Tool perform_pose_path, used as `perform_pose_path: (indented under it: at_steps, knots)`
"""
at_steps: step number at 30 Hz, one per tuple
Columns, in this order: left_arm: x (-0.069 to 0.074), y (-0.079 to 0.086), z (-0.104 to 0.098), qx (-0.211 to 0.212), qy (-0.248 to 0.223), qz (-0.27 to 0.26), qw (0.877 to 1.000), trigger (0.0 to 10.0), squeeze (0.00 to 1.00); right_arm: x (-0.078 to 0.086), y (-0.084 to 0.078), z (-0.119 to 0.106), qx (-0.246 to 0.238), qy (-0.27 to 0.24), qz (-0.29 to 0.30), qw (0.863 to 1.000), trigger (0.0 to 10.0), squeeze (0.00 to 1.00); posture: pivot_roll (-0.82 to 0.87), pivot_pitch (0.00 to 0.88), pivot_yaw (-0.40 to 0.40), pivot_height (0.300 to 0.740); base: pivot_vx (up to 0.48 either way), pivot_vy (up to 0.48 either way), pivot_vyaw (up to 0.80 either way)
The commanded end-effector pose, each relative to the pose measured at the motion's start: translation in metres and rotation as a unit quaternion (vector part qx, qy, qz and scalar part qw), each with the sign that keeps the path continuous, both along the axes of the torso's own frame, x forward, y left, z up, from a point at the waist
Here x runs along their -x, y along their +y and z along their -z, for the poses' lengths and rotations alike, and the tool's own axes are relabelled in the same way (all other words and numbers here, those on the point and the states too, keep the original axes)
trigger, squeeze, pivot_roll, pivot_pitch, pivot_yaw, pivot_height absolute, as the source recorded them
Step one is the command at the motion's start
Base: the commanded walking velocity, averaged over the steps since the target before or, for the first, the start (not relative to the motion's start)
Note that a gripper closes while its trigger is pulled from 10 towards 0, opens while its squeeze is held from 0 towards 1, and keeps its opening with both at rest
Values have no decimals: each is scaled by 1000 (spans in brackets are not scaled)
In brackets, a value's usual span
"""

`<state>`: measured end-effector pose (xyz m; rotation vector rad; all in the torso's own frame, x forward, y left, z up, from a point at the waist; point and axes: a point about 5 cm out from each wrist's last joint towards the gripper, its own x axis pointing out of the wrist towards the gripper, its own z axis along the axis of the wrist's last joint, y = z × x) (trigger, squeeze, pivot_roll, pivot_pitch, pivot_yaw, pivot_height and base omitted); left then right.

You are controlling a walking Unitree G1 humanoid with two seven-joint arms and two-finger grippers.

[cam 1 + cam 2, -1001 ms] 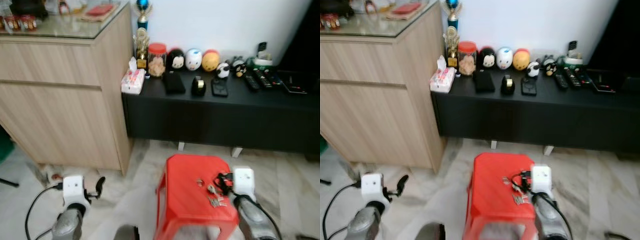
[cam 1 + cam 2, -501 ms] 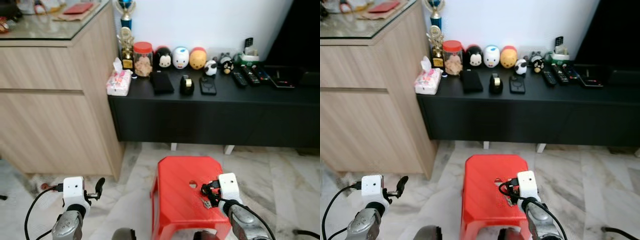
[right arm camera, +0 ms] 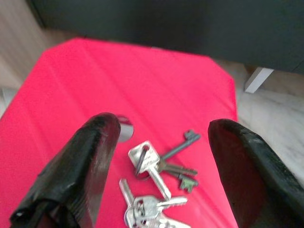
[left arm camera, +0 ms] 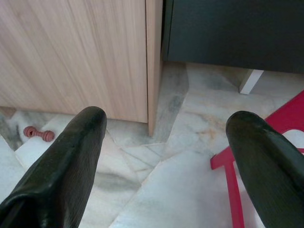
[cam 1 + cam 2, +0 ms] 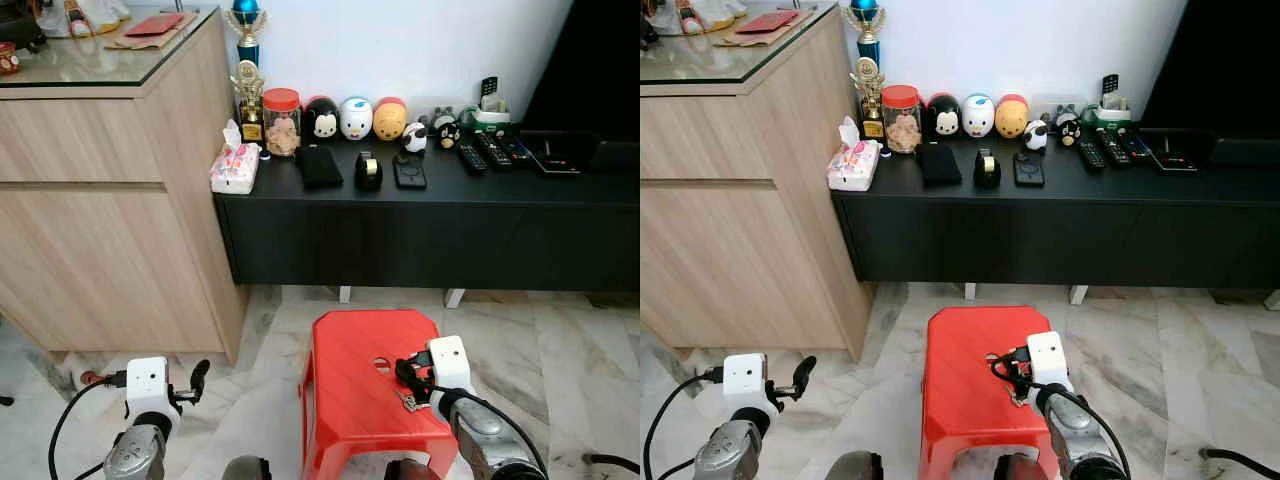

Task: Hang keys on a hook

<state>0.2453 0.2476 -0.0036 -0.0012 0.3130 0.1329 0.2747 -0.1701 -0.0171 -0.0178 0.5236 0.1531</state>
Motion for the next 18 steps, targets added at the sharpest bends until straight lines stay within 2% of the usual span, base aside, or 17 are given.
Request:
perform_pose_path:
  at_steps: [1,7,18]
  knots:
    - [1,-1,1,-7,2,10,1000,10000,0,3,-4,1,-10,-7,22,1000,10000,0,138,0,-41,627,0,0,0]
    - [-3,-4,0,2,1,14,1000,10000,0,9,-18,2,-11,-23,71,997,10000,0,140,0,-45,627,0,0,0]
    - [-4,-5,0,5,2,17,1000,10000,0,4,-20,-3,-18,-40,86,995,10000,0,144,0,-50,627,0,0,0]
